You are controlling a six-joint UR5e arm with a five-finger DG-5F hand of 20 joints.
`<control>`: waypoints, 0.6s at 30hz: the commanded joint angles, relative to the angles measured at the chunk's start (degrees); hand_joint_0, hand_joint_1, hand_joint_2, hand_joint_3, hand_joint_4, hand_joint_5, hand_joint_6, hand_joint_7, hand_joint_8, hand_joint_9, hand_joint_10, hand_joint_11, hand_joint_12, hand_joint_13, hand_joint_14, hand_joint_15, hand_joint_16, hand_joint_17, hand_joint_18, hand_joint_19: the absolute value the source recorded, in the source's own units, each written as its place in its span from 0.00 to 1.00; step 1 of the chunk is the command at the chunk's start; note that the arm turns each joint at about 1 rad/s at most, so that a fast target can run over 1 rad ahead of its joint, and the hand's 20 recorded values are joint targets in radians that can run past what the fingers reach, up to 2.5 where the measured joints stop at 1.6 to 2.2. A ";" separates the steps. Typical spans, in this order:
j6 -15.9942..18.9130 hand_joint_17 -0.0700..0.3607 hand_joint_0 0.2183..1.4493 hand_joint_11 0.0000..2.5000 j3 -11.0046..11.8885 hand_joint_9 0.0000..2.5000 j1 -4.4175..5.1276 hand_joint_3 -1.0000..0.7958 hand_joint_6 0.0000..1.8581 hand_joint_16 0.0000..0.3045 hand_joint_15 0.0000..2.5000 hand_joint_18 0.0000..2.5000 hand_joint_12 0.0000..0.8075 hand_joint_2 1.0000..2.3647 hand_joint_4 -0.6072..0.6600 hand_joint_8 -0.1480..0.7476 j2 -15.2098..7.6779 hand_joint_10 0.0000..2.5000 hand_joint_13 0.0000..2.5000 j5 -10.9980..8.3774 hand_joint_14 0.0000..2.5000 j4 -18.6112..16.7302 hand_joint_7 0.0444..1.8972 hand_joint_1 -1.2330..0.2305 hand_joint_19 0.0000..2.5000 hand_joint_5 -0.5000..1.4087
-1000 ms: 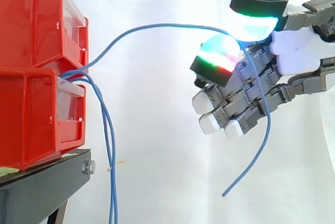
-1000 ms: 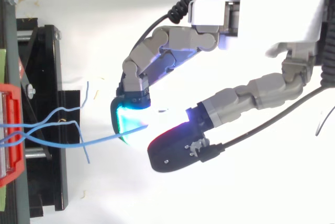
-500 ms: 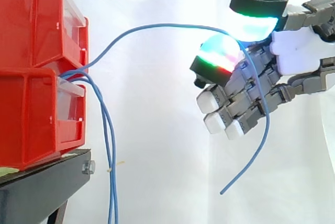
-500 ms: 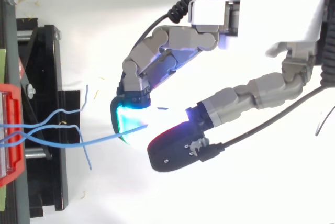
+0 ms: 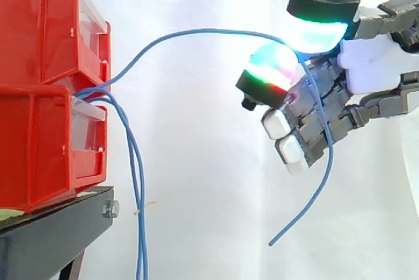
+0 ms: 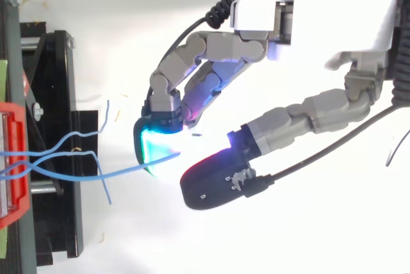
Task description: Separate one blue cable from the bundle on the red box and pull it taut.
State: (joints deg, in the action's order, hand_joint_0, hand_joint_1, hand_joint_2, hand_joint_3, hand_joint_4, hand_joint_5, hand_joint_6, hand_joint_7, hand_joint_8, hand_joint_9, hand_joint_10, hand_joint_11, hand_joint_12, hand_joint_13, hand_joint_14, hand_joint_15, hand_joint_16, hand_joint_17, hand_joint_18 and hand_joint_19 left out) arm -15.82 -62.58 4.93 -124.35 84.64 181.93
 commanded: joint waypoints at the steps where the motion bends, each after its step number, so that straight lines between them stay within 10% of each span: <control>1: 0.00 0.51 0.31 0.08 0.00 0.33 0.08 0.42 0.47 0.22 0.16 0.22 0.56 0.01 0.50 0.49 -0.01 0.00 0.32 0.00 0.01 0.00 0.41 0.37 0.13 0.25; 18: 0.00 0.49 0.30 0.09 0.00 0.34 -0.01 0.41 0.47 0.21 0.18 0.25 0.53 0.02 0.49 0.46 -0.01 0.00 0.32 0.00 0.01 0.00 0.39 0.39 0.15 0.25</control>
State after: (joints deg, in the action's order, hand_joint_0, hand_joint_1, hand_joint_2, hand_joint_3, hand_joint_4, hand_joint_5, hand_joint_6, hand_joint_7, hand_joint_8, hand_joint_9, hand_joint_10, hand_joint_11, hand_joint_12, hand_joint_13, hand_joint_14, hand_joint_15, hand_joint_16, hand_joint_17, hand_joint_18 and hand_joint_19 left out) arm -15.82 -62.58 4.93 -124.32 84.64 181.93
